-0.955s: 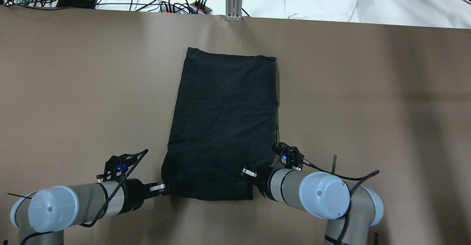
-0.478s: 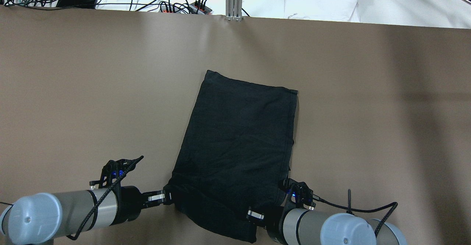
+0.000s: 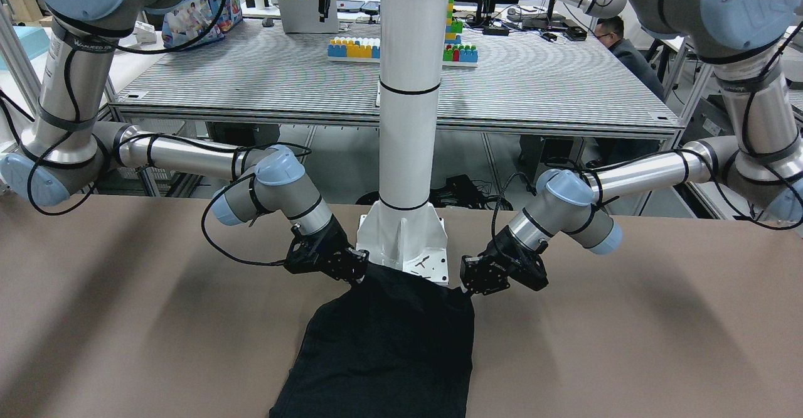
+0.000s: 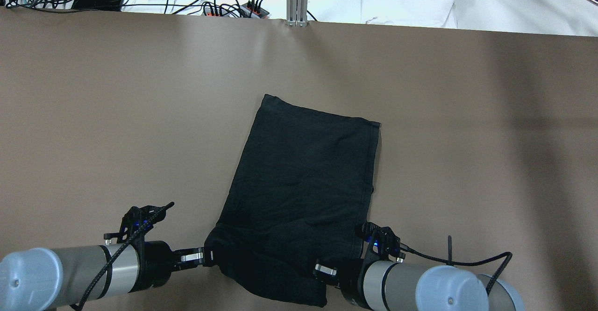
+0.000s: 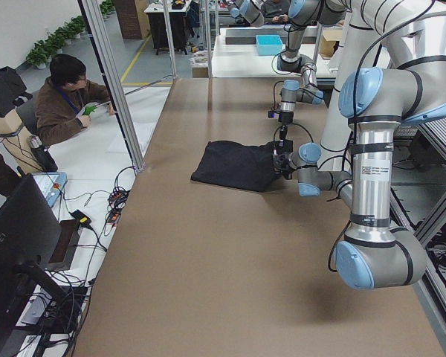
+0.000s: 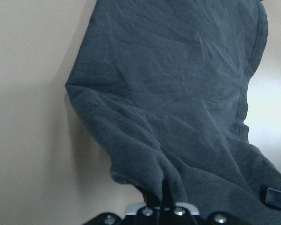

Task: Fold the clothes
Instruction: 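Lift the near edge with both grippers and fold it toward the far edge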

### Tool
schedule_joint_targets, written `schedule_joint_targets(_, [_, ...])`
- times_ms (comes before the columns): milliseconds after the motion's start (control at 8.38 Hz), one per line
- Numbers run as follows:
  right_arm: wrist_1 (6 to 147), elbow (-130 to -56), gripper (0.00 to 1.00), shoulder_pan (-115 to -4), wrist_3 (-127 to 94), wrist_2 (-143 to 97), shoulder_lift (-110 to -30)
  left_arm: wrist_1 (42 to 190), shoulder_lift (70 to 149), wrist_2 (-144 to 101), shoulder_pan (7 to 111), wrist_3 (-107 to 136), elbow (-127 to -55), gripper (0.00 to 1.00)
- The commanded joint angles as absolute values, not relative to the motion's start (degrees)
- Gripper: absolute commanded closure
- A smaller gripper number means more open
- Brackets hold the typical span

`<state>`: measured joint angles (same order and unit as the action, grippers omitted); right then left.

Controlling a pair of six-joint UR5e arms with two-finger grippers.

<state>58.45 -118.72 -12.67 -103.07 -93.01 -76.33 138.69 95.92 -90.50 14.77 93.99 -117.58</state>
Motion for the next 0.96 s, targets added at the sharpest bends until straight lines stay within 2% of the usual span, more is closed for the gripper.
schedule_joint_targets(0, [58.5, -118.3, 1.0, -19.9, -102.7, -98.3, -76.3, 138.1, 97.5, -95.9, 21.1, 91.3, -117.2, 1.0])
schedule_joint_targets(358, [59.1, -116.9, 1.0, -22.8, -102.7, -98.0, -75.9, 136.3, 105.7, -105.5, 32.1, 91.2, -109.4, 1.0])
schedule_joint_targets(597, [59.2, -116.0, 1.0, -25.5, -102.7, -98.1, -75.9, 135.4, 115.1, -106.2, 34.9, 91.2, -100.8, 1.0])
schedule_joint_targets(836, [59.2, -114.7, 1.0, -28.5, -102.7, -97.9, -75.8, 135.5, 119.7, -107.9, 38.0, 91.2, -95.6, 1.0])
